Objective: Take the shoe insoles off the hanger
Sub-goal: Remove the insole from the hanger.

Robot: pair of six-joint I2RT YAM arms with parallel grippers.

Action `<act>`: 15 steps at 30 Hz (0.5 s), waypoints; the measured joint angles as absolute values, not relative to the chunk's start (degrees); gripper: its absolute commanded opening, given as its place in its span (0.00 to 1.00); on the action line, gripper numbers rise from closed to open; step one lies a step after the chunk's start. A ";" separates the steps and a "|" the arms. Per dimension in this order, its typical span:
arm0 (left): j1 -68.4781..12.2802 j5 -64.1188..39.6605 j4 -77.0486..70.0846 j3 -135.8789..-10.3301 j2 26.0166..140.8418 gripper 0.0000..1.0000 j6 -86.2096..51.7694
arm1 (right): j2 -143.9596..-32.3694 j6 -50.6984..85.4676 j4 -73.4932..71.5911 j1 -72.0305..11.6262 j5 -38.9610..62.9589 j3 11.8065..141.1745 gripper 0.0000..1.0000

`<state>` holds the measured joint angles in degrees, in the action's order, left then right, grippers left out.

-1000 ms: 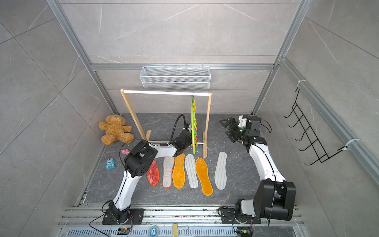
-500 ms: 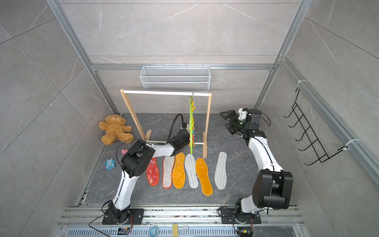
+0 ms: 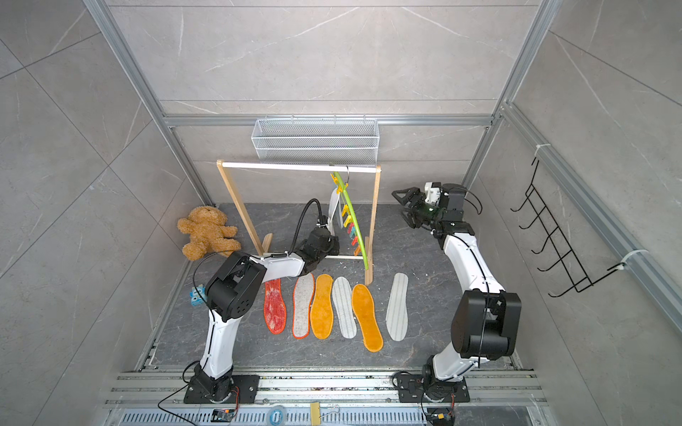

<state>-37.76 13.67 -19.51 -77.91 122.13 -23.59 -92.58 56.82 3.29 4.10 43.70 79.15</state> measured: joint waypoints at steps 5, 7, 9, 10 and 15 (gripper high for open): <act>-36.64 13.69 -18.00 -77.78 120.29 0.00 -21.98 | -95.85 55.61 4.23 2.33 44.66 83.64 0.94; -36.34 13.78 -17.54 -77.78 119.90 0.00 -21.43 | -97.14 54.76 5.23 1.56 45.21 85.41 0.94; -36.10 14.02 -16.47 -77.78 119.52 0.00 -20.71 | -98.72 53.69 6.31 0.80 45.78 87.66 0.94; -36.01 14.11 -15.88 -77.78 119.37 0.00 -20.29 | -99.63 53.04 6.92 0.38 46.11 88.95 0.94; -35.90 14.85 -12.69 -77.82 118.21 0.00 -17.61 | -103.42 50.48 9.76 -1.30 47.42 94.43 0.87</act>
<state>-35.90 14.85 -12.69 -77.82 118.21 -17.61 -103.42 50.48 9.76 -1.30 47.42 94.43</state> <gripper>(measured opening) 0.062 0.895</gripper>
